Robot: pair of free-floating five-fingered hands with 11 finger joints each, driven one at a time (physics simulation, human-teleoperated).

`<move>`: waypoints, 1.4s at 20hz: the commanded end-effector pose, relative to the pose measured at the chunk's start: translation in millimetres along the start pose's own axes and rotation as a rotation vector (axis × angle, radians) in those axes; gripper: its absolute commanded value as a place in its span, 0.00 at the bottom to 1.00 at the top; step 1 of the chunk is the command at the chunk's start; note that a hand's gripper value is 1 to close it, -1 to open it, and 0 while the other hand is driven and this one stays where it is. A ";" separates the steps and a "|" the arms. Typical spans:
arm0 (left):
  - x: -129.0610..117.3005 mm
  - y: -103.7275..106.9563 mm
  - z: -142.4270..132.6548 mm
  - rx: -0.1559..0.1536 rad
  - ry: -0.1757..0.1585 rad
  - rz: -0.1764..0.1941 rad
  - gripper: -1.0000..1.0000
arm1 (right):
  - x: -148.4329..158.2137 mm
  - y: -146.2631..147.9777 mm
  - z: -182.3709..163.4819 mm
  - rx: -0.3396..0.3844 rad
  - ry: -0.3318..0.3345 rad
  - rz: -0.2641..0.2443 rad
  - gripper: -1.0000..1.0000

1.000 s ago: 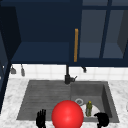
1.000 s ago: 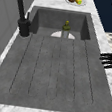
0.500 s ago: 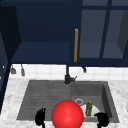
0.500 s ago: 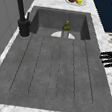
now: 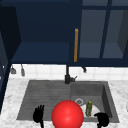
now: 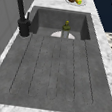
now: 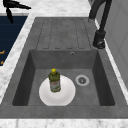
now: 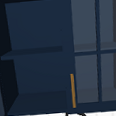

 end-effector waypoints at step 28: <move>-0.5 10.7 -3.7 0.008 0.006 -0.048 0.50 | 33.4 -41.1 10.5 -0.041 0.167 -0.109 0.00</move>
